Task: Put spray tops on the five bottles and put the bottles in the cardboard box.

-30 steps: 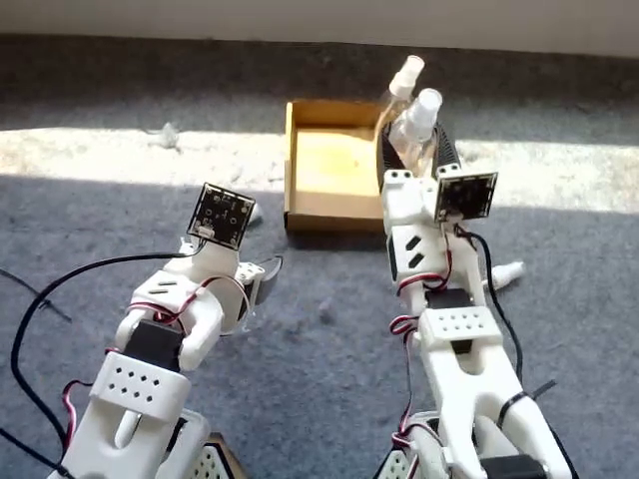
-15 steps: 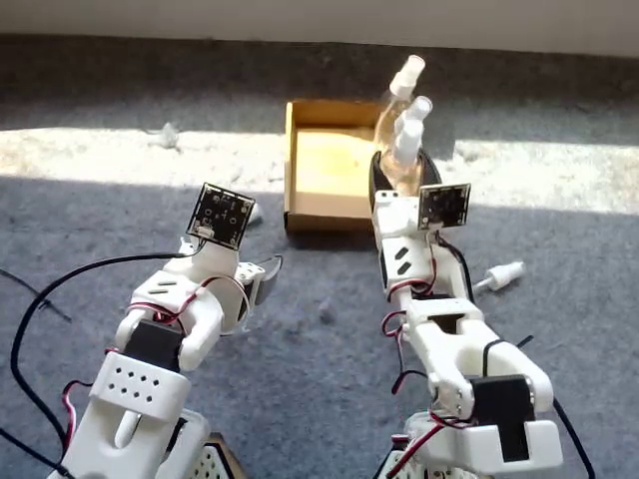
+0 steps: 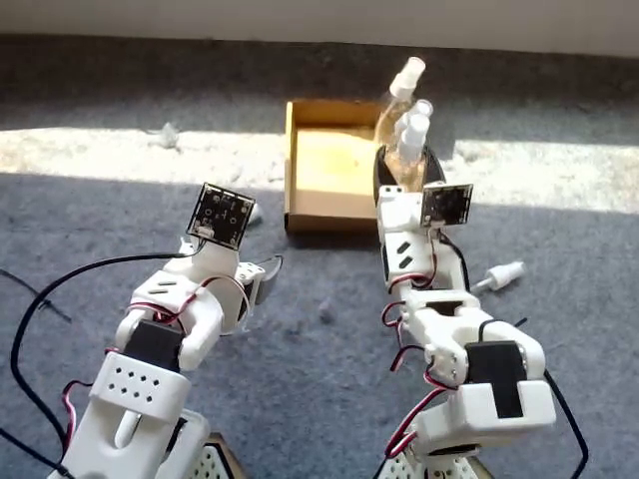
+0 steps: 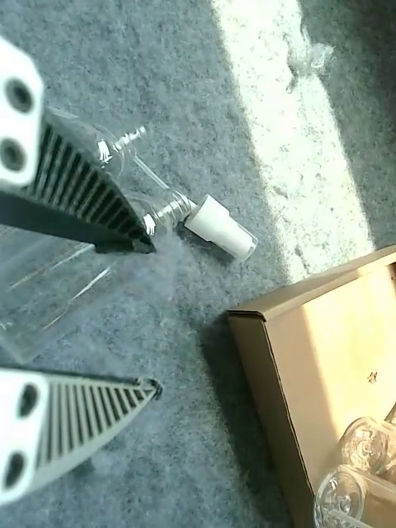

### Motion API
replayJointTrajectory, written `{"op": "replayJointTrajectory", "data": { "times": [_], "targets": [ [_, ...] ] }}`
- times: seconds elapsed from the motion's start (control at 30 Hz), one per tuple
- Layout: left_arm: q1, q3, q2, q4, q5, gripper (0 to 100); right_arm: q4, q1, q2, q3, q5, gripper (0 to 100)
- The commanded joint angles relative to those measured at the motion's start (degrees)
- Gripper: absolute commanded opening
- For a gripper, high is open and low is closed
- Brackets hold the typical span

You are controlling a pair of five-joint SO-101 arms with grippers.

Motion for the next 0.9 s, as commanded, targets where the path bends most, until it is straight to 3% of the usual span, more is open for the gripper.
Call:
{"op": "replayJointTrajectory", "data": {
  "times": [0.0,0.77,0.87],
  "targets": [
    [-0.1,-0.3,-0.6,-1.3,-0.1,23,-0.6,1.6,2.2,-3.5,-0.2,0.4],
    [0.0,-0.3,-0.6,-1.3,-0.1,23,-0.4,1.3,2.9,-4.0,-0.1,0.5],
    [0.0,-0.3,-0.6,-1.3,-0.1,23,-0.4,1.3,2.9,-4.0,-0.1,6.5]
  ]
}}
